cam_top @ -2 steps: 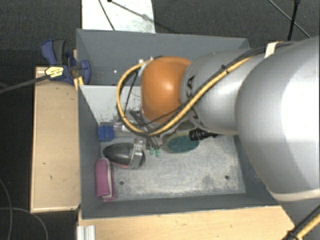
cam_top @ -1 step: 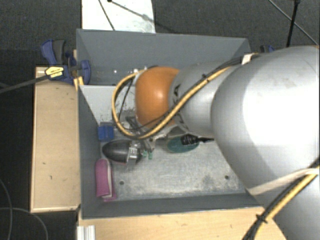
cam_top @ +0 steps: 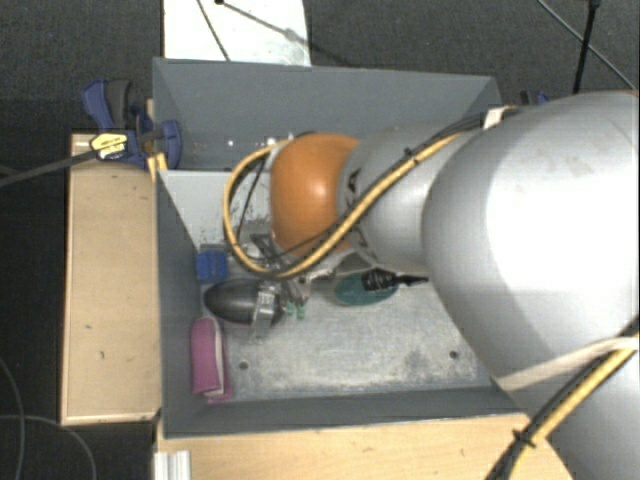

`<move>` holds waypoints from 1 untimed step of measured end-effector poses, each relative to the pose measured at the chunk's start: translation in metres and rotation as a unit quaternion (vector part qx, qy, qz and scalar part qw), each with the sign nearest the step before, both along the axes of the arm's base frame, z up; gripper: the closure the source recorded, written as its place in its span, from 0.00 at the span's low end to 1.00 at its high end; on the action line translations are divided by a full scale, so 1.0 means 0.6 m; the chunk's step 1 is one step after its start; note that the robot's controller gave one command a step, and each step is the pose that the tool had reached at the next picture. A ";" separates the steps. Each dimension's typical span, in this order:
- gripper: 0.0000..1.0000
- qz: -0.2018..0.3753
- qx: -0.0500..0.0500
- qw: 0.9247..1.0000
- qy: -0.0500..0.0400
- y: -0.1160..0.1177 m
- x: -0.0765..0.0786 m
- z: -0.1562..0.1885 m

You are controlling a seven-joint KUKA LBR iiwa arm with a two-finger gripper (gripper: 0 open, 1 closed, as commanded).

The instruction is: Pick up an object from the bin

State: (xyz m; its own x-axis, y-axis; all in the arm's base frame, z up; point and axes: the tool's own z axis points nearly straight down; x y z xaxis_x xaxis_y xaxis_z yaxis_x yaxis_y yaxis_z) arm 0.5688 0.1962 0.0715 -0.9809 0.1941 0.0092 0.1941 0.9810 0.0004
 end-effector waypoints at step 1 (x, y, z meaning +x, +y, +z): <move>1.00 -0.010 0.000 1.000 -0.009 -0.007 0.008 0.203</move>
Offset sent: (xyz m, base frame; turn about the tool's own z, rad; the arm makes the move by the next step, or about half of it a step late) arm 0.0025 -0.0046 0.1167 0.0239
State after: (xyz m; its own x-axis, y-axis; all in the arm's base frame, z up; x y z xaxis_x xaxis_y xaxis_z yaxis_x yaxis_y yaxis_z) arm 0.5733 0.1917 0.1934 -0.9768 0.2140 -0.0077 0.2140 0.9768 0.0046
